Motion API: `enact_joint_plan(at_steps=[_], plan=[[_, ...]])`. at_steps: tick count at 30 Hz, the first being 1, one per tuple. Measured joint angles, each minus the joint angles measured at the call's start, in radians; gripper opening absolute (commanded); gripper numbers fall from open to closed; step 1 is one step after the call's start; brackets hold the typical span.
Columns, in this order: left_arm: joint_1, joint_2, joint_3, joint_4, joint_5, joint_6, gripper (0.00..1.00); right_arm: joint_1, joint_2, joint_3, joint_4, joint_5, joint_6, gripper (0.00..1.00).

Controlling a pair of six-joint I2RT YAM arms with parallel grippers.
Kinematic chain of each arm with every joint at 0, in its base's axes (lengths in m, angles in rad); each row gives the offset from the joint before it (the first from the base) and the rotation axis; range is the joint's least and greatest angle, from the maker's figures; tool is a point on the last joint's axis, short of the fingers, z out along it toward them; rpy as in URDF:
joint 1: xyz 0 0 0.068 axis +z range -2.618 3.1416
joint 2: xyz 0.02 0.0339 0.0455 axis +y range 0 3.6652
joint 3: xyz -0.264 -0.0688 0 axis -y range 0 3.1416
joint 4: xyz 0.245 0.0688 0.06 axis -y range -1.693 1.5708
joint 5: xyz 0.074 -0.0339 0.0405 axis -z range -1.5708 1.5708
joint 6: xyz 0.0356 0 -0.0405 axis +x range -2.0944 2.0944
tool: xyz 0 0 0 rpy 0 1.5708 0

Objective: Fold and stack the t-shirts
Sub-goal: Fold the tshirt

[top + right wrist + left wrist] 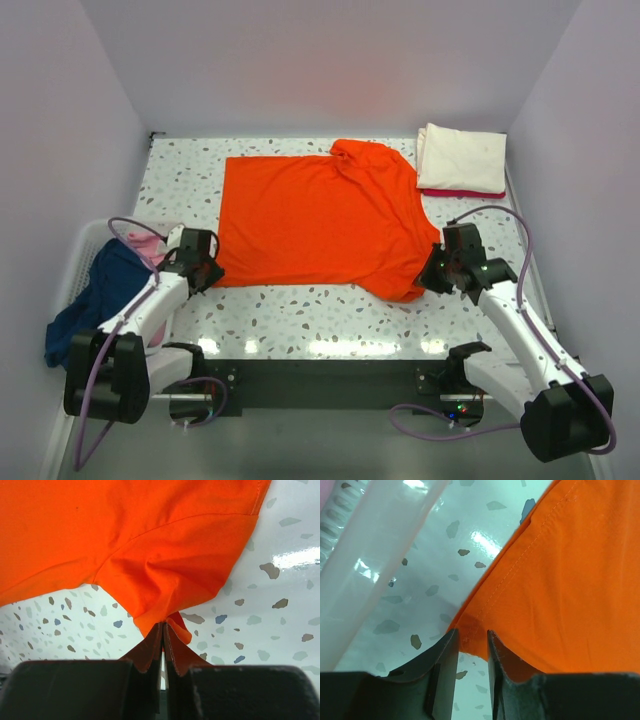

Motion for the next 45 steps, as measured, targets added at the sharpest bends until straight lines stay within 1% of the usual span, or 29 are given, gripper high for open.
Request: enact_joint_plan(at_steps=[2,7,14,19,28,36,45], plan=[[-0.006,-0.001,0.002,0.0,-0.003,0.003,0.38,0.0,0.002,0.0,0.0,0.0,-0.002,0.06],[-0.018,-0.014,0.004,-0.019,-0.004,0.008,0.4,0.0,0.005,0.005,0.0,0.0,-0.005,0.06],[-0.047,-0.025,0.013,-0.052,-0.029,0.009,0.41,0.0,0.01,0.013,0.0,0.0,-0.009,0.06],[-0.103,-0.021,0.019,-0.085,-0.076,0.008,0.41,0.0,0.016,0.013,0.0,0.0,-0.012,0.06],[-0.208,0.02,0.077,-0.123,-0.158,-0.001,0.42,0.0,0.017,0.013,0.0,0.0,-0.013,0.06],[-0.22,0.032,0.08,-0.159,-0.191,-0.043,0.4,0.0,0.017,0.013,0.0,0.0,-0.014,0.06],[-0.226,0.096,0.075,-0.153,-0.214,-0.064,0.4,0.0,0.017,0.013,0.0,0.0,-0.017,0.06]])
